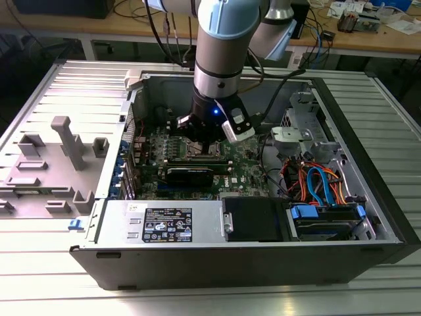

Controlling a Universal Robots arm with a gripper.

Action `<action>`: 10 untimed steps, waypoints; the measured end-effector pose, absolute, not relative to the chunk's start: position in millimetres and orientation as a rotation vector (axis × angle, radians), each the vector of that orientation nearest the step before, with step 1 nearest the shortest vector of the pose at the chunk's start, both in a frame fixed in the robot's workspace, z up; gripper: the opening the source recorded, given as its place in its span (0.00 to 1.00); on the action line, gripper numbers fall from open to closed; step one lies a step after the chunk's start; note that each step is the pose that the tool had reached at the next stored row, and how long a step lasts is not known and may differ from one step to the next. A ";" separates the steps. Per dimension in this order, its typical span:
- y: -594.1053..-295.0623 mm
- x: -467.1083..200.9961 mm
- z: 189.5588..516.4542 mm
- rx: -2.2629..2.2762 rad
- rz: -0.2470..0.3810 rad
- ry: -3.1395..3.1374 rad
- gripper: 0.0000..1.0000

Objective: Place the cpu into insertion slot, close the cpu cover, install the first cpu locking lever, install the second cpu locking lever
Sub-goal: 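Install the second cpu locking lever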

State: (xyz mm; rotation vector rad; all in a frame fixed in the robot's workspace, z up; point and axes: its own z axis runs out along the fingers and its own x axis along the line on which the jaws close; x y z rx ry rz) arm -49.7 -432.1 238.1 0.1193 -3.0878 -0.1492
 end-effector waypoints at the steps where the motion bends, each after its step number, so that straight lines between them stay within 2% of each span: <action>1: -432.1 -49.7 238.1 0.119 -0.149 -3.087 0.11; 10: -432.1 -49.7 238.1 0.119 -0.150 -3.086 0.11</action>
